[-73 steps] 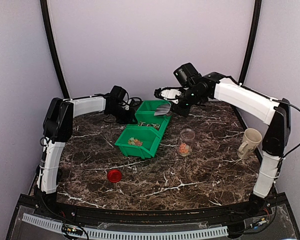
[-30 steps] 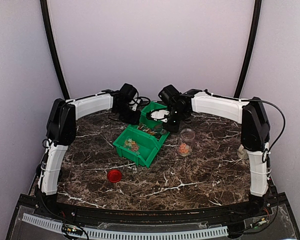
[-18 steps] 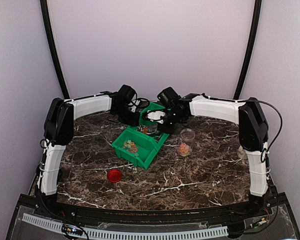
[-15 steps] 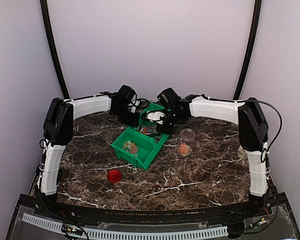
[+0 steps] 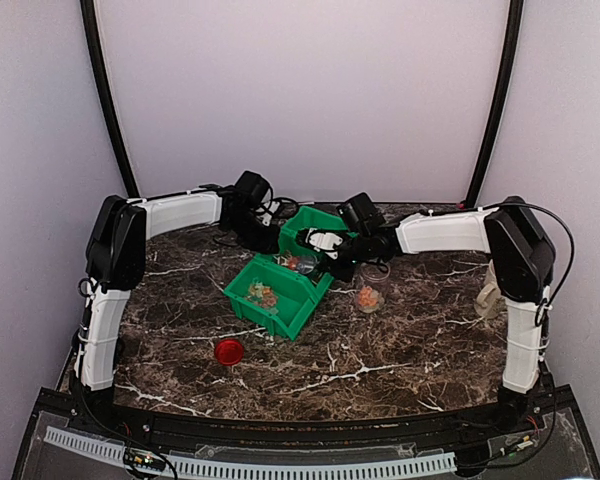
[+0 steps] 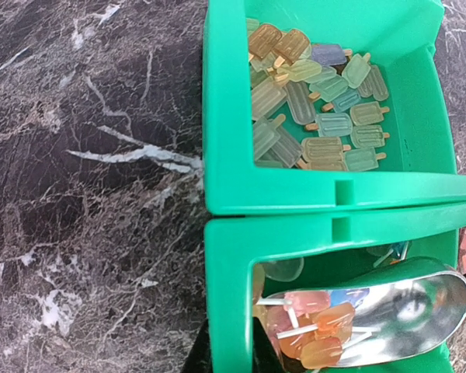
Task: Pack the candies
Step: Scoop the fake candies from the storage box.
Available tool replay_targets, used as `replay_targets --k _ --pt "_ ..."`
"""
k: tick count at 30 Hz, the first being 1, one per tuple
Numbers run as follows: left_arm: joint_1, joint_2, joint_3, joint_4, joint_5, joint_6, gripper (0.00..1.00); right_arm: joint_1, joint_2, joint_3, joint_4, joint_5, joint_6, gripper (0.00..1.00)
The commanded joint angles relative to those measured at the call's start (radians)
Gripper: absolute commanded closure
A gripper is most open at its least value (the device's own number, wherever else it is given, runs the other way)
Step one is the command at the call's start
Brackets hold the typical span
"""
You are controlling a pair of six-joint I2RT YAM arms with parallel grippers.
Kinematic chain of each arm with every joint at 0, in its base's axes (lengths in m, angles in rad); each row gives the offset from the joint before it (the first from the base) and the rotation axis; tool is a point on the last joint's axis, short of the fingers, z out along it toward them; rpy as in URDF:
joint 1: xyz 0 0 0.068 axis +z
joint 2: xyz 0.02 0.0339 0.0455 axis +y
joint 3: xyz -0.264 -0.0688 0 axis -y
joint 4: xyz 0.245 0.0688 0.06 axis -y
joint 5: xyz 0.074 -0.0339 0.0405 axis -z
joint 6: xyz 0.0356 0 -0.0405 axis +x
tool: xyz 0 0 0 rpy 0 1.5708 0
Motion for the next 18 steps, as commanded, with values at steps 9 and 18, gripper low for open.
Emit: replay_targets --k 9,18 --pt "0.016 -0.177 0.021 0.105 0.064 -0.058 1.00 -0.023 -0.088 -0.189 0.290 -0.103 0.108 1.00" --pt "0.023 -0.178 0.014 0.068 0.048 -0.054 1.00 -0.023 -0.110 -0.195 0.347 -0.106 0.144 1.00"
